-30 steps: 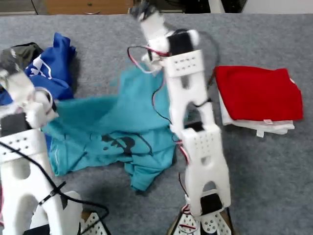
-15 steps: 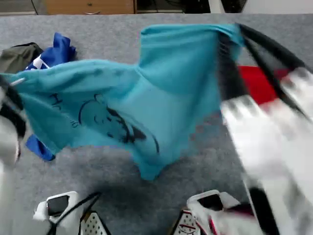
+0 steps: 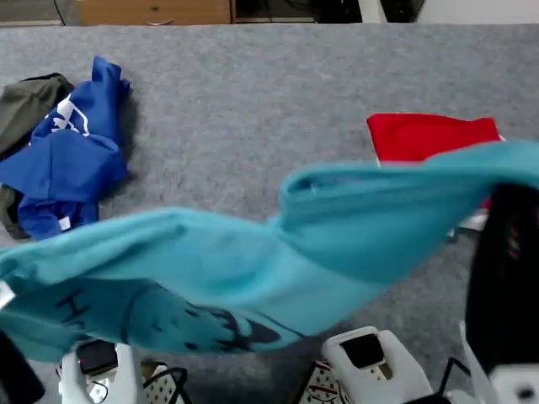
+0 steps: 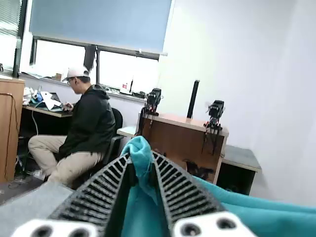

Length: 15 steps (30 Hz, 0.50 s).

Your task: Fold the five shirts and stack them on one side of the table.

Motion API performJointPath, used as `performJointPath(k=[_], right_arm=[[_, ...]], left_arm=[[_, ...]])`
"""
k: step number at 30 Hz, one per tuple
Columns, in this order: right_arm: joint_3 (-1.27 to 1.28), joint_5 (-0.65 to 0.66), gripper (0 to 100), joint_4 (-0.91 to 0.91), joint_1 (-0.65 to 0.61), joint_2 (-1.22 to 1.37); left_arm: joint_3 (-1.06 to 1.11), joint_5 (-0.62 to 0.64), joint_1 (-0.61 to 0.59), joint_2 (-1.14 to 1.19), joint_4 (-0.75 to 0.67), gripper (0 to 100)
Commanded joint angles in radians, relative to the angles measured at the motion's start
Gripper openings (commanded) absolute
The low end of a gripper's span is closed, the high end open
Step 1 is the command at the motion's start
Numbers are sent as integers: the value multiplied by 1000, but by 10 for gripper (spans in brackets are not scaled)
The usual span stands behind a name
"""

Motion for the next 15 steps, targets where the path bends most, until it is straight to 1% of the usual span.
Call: performJointPath(k=[1,4,7,9,10,15], right_arm=[[10,8,3,-25,15,-4],[10,83,3,-43,25,-4],[19,157,3,-118,142,-2],[21,160,3,-170,208,1],[31,160,3,-193,220,1],[114,164,3,-235,220,-2]], left_arm=[[219,-32,-12,-73,6,19],[379,-34,-11,-120,2,19],[529,-31,-11,-124,-32,19],[628,-34,-11,-134,-89,19],[664,-35,-11,-134,-109,19],[700,-35,-11,-134,-120,19]])
